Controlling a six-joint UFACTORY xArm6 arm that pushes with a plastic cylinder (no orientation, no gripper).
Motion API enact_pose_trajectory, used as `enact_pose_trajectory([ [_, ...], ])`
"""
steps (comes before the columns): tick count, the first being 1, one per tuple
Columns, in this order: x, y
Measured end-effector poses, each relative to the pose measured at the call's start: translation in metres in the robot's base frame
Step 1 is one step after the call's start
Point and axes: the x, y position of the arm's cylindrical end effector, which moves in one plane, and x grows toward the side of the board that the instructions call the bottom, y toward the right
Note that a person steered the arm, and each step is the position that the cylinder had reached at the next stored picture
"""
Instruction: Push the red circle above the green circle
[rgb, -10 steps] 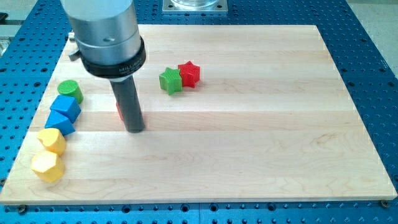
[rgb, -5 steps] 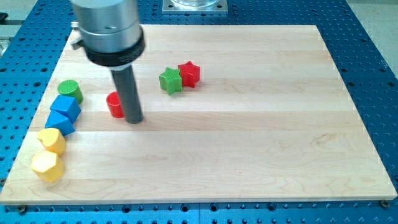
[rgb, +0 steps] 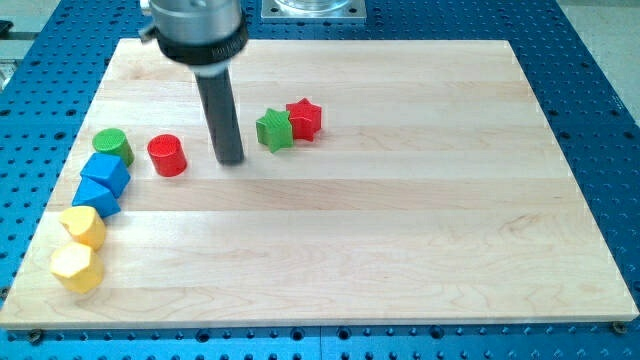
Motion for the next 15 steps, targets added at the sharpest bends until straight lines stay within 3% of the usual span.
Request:
enact_pose_trajectory([
  [1,0.026,-0.046],
  [3,-0.048,-0.087],
  [6,-0.126,-0.065],
  [7,-0.119,-0.099],
  [9,-0.108,-0.114],
  [11,-0.137,-0.056],
  [13,-0.084,-0.054],
  [15,-0.079,-0.086],
])
